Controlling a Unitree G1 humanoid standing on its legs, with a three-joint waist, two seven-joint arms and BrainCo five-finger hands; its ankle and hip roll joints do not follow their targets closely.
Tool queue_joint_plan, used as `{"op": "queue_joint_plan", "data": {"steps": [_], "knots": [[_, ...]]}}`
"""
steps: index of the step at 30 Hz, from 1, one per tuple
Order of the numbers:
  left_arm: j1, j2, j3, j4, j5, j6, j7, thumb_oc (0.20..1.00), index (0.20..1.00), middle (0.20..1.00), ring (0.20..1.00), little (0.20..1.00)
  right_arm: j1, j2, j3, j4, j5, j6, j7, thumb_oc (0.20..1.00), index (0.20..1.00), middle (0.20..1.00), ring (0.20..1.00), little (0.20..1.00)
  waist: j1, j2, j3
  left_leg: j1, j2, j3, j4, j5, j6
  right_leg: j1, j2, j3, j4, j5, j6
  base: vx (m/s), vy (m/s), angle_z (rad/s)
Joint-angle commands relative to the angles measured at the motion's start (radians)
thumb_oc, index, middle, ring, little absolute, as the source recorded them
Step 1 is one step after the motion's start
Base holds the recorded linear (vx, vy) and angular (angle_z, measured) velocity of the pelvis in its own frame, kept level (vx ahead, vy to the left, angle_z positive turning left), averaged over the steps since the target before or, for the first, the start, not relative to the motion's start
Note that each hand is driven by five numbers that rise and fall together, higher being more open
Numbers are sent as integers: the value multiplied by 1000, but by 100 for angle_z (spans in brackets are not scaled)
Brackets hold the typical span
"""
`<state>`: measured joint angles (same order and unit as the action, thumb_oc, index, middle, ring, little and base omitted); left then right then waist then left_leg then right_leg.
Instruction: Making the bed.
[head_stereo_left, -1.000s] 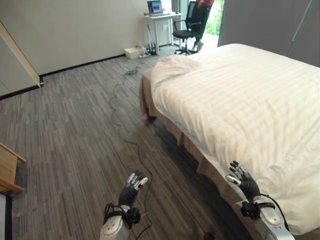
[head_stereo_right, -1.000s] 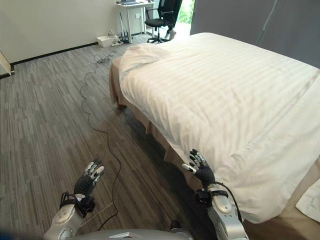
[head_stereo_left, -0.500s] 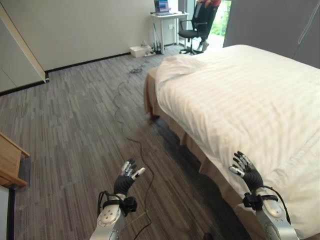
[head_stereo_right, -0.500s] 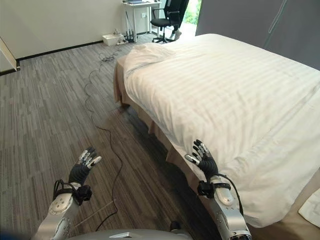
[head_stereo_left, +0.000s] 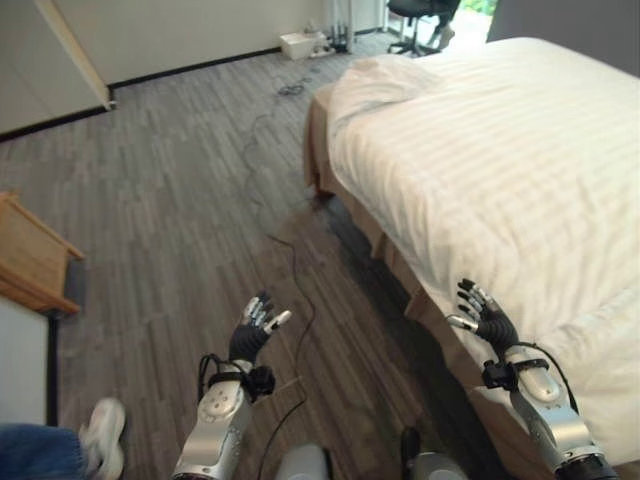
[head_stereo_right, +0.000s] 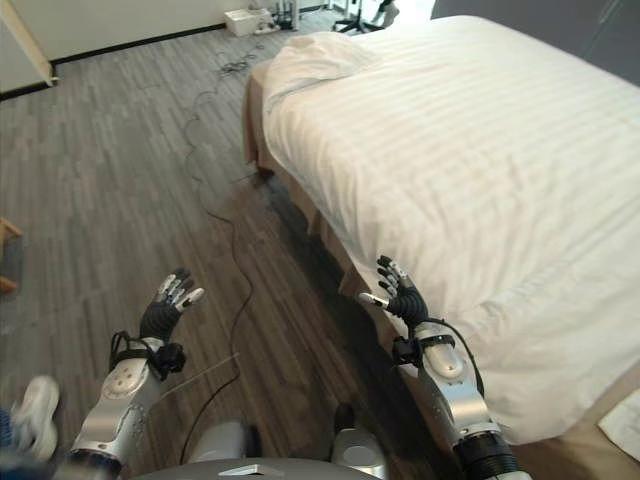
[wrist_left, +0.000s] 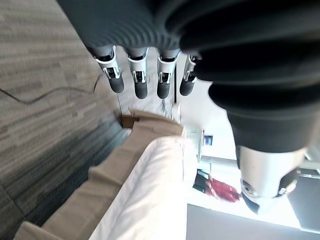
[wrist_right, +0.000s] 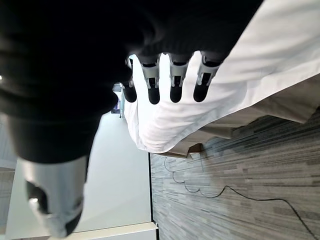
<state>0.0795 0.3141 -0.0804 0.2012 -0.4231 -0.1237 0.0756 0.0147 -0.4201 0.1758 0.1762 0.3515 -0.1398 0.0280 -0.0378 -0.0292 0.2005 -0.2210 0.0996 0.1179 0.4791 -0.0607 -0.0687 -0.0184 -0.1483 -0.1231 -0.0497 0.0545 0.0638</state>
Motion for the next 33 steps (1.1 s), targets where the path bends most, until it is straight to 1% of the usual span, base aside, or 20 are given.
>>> {"op": "queue_joint_plan", "data": {"steps": [1, 2, 3, 4, 7, 8, 10, 11, 14, 15, 16, 18, 21, 23, 24, 26, 27, 31, 32, 33], "knots": [[-13, 32, 24, -57, -12, -83, 32, 1000, 1000, 1000, 1000, 1000, -63, -24, 2, -33, -31, -43, -18, 1000, 1000, 1000, 1000, 1000, 29, 17, -23, -23, 68, 18, -339, 182, -12, 97, 55, -9, 106, -132, 14, 388, 241, 15], [-27, 34, 16, -41, -9, -92, 46, 1000, 1000, 1000, 1000, 1000, -86, -40, 20, -26, -61, -50, -25, 1000, 1000, 1000, 1000, 1000, 52, 33, -19, -55, 115, 5, -483, 246, -35, 122, 48, -13, 102, -154, 26, 202, 118, -6], [-28, 34, 16, -40, -9, -93, 47, 1000, 1000, 1000, 1000, 1000, -87, -40, 21, -24, -61, -50, -25, 1000, 1000, 1000, 1000, 1000, 50, 32, -18, -49, 113, 5, -492, 251, -36, 123, 47, -15, 103, -156, 26, 455, 265, 24], [-56, 30, 7, -10, -13, -102, 69, 1000, 1000, 1000, 1000, 1000, -129, -50, 42, 7, -103, -44, -48, 1000, 1000, 1000, 1000, 1000, 62, 42, -31, -69, 148, 34, -512, 286, -62, 175, 17, -25, 86, -174, 46, 380, 210, 50], [-69, 29, 4, -11, -26, -109, 78, 1000, 1000, 1000, 1000, 1000, -156, -41, 54, 2, -124, -40, -60, 1000, 1000, 1000, 1000, 1000, 71, 50, -53, -56, 156, 89, -471, 293, -62, 215, -5, -22, 78, -189, 58, 338, 203, 10], [-95, 30, -13, -3, -22, -115, 93, 1000, 1000, 1000, 1000, 1000, -177, -32, 63, -7, -150, -34, -76, 1000, 1000, 1000, 1000, 1000, 85, 48, -66, -92, 138, 110, -401, 291, -53, 244, -49, -38, 87, -196, 76, 523, 349, 2], [-124, 27, -38, 13, -19, -110, 103, 1000, 1000, 1000, 1000, 1000, -188, -17, 79, -22, -185, -30, -91, 1000, 1000, 1000, 1000, 1000, 91, 27, -80, -100, 96, 122, -322, 226, -13, 244, -132, -43, 183, -136, 91, 452, 318, 39], [-125, 27, -38, 14, -19, -111, 103, 1000, 1000, 1000, 1000, 1000, -189, -17, 79, -21, -185, -30, -92, 1000, 1000, 1000, 1000, 1000, 93, 27, -81, -102, 97, 124, -323, 228, -12, 240, -132, -40, 182, -133, 92, 295, 257, 17], [-214, 56, -75, 11, -10, -104, 137, 1000, 1000, 1000, 1000, 1000, -238, 12, 127, -52, -187, -31, -115, 1000, 1000, 1000, 1000, 1000, 74, 24, -52, -34, 3, 129, -317, 139, 84, 76, -204, 9, 548, 96, 46, 374, 436, 6], [-257, 69, -82, 9, -10, -107, 151, 1000, 1000, 1000, 1000, 1000, -265, 35, 155, -39, -152, -37, -116, 1000, 1000, 1000, 1000, 1000, 39, 25, -9, 15, -37, 130, -334, 109, 117, -21, -176, 69, 689, 152, 43, 239, 347, 32], [-258, 69, -82, 9, -10, -107, 151, 1000, 1000, 1000, 1000, 1000, -266, 35, 155, -39, -152, -37, -116, 1000, 1000, 1000, 1000, 1000, 41, 27, -10, 13, -34, 132, -337, 112, 117, -25, -173, 71, 688, 155, 42, 277, 292, 49], [-312, 76, -94, 31, -1, -109, 169, 1000, 1000, 1000, 1000, 1000, -300, 47, 173, -29, -150, -33, -118, 1000, 1000, 1000, 1000, 1000, 5, 38, 19, 78, -49, 98, -376, 90, 130, -166, -69, 119, 771, 63, 26, 282, 187, 32], [-360, 72, -98, 43, -18, -124, 186, 1000, 1000, 1000, 1000, 1000, -335, 32, 177, -14, -160, -35, -126, 1000, 1000, 1000, 1000, 1000, -35, 31, 48, 150, -70, 77, -415, 63, 130, -267, -32, 82, 661, 31, 29, 374, 121, -30], [-352, 66, -102, 53, -26, -128, 177, 1000, 1000, 1000, 1000, 1000, -306, 4, 143, -30, -167, -39, -128, 1000, 1000, 1000, 1000, 1000, -70, 20, 61, 196, -96, 42, -433, 31, 124, -312, 25, 110, 506, 33, 50, 432, -14, 30], [-362, 56, -120, 77, -16, -124, 164, 1000, 1000, 1000, 1000, 1000, -285, -1, 121, -23, -163, -43, -131, 1000, 1000, 1000, 1000, 1000, -102, 0, 47, 240, -128, 13, -457, 5, 118, -319, 84, 167, 311, 46, 73, 479, -23, 46], [-366, 52, -128, 82, -13, -123, 158, 1000, 1000, 1000, 1000, 1000, -272, 1, 109, -21, -161, -43, -133, 1000, 1000, 1000, 1000, 1000, -110, -3, 39, 268, -141, -1, -478, -8, 117, -314, 97, 161, 224, 59, 81, 478, -10, 60], [-356, 51, -129, 68, -8, -121, 144, 1000, 1000, 1000, 1000, 1000, -251, 0, 86, -26, -166, -40, -135, 1000, 1000, 1000, 1000, 1000, -114, -3, 29, 314, -152, -13, -499, -31, 114, -302, 88, 65, 141, 89, 87, 439, -2, 69], [-316, 38, -113, 42, -13, -114, 125, 1000, 1000, 1000, 1000, 1000, -203, -8, 55, -29, -165, -38, -129, 1000, 1000, 1000, 1000, 1000, -115, -7, -6, 344, -150, -33, -459, -83, 102, -255, 56, -30, 131, 77, 72, 383, -45, 50], [-299, 26, -117, 34, -21, -115, 119, 1000, 1000, 1000, 1000, 1000, -191, -9, 57, -31, -149, -42, -123, 1000, 1000, 1000, 1000, 1000, -124, -3, -18, 345, -138, -30, -405, -103, 93, -233, 73, -6, 142, 69, 54, 614, -122, 27], [-299, 4, -120, 47, -42, -115, 118, 1000, 1000, 1000, 1000, 1000, -194, -21, 61, -31, -164, -40, -121, 1000, 1000, 1000, 1000, 1000, -125, 10, -40, 301, -101, 7, -151, -64, 40, -161, 93, -31, 117, 50, 26, 644, -167, 34]]}}
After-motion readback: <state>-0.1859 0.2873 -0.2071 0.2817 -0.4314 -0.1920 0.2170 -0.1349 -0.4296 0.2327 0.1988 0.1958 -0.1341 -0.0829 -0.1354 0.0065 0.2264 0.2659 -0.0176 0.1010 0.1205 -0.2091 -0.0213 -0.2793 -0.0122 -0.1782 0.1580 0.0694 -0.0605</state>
